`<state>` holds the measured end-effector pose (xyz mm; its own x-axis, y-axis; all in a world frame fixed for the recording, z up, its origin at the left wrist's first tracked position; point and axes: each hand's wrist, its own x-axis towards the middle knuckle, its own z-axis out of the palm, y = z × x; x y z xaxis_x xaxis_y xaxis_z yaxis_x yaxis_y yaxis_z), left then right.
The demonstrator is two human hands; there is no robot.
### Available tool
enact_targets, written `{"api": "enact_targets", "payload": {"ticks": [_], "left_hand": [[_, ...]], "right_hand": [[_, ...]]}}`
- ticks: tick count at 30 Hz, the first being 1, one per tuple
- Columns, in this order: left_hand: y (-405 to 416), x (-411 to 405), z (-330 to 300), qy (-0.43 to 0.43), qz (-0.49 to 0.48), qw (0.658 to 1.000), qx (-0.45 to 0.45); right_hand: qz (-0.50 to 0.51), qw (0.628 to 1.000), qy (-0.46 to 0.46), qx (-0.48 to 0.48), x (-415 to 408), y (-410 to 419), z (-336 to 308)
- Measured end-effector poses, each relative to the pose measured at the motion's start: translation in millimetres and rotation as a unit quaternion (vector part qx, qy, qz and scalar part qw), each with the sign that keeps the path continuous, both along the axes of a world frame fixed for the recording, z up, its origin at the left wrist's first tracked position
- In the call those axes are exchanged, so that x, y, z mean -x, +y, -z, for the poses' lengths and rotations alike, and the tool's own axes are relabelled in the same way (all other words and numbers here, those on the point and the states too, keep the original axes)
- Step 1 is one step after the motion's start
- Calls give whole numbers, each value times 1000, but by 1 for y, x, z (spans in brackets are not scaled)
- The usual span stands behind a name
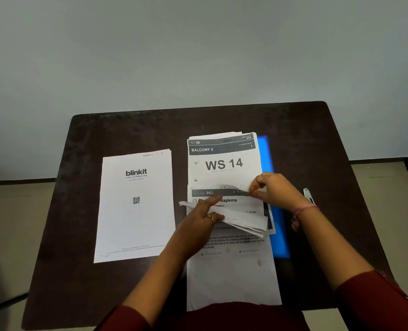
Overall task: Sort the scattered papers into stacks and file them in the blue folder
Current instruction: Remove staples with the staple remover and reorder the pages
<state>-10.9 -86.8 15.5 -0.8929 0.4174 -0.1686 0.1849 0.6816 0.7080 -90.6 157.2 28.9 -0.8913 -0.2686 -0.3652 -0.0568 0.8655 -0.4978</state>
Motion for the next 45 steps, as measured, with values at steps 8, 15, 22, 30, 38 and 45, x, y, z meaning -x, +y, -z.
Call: {"api": "enact_targets", "payload": {"ticks": [8,15,22,30,38,45], "left_hand": [[-4,-1,0,125,29,992,13],[-6,4,7,174,103,974,99],[1,23,-17,90,27,994,47],[9,77,-38,-36,63,997,38],[-23,105,-28,-181,-14,983,-7],[-62,52,5,-415,-254,805,-340]], "right_hand": [[-37,938,-269,217,-27,10,-24],[86,864,-284,407,-45,21,3],[185,834,-261,448,-69,20,34],[260,804,-248,474,-75,2,30],[297,780,-233,499,-76,-5,35],[327,769,-211,507,-81,-8,29]]}}
